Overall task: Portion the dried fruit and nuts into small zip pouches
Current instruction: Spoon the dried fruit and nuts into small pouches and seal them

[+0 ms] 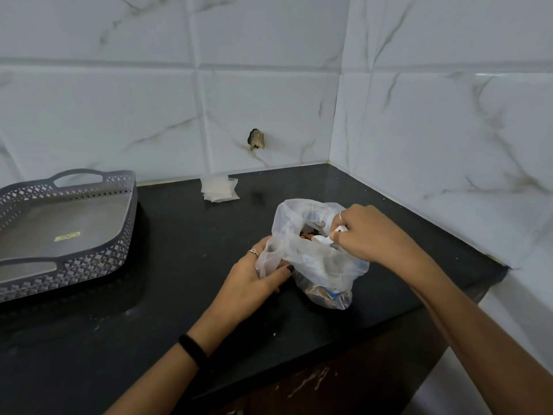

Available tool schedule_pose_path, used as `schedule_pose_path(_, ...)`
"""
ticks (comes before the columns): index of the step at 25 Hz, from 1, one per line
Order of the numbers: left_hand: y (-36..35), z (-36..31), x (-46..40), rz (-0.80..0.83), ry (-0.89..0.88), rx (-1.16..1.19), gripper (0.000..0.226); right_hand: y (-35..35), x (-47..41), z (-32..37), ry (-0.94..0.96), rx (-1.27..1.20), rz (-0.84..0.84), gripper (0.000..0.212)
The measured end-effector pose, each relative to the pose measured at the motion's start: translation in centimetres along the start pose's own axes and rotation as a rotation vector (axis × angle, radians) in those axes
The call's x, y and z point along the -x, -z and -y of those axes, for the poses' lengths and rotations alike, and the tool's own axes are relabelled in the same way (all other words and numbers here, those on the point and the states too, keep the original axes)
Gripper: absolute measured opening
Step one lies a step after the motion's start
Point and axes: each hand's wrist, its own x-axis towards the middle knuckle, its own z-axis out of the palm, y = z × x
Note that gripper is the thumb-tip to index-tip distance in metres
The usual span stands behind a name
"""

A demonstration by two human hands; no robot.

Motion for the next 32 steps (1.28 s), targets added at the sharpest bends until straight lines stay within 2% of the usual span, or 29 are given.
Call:
schedule_pose_path(3,-0.7,-0.4,-0.1,-0.054,0.096,0.032,0.023,-1.1,0.6,0.5,0.106,0.188,-0.047,0.025)
schedule_pose_path(7,-2.1,-0.6,-0.4,-0.202,0.169,0.230,0.023,-1.5,1.5,1.0,0.140,0.454,-0.237,0.023)
schedule_pose_path(9,-2.8,-0.9,-0.5,-0.230,0.202,0.338,0.025,-1.6,1.4,1.3,0.145,0.454,-0.210,0.023)
schedule_pose_path(13,-3.3,-2.0,-1.3,-0.130,0.291,0.718,0.026,-2.4,0.3,0.9,0.072,-0.005,0.064,0.029)
schedule_pose_path(17,-3.0,-2.6,-1.3,-0.109,0.376,0.915,0.028,-1.5,-0.8,-0.8,-0.112,-0.480,0.135,0.022)
schedule_pose_path(20,-3.0,-3.2,-1.1,-0.103,0.390,0.917,0.029,-1.3,-0.7,-1.2,-0.188,-0.730,0.167,0.024)
schedule_pose_path(25,-2.7,-3.0,-1.1,-0.151,0.445,0.895,0.027,-1.2,-1.0,-2.4,-0.290,-0.958,0.109,0.024)
schedule_pose_path(29,-2.2,-2.8,-1.0,-0.193,0.477,0.865,0.024,-0.1,-0.5,-3.2,-0.292,-1.157,0.069,0.025)
schedule_pose_path(32,-1.8,-2.4,-0.9,-0.245,0.469,0.813,0.023,0.3,-0.1,-3.7,-0.312,-1.264,0.044,0.018)
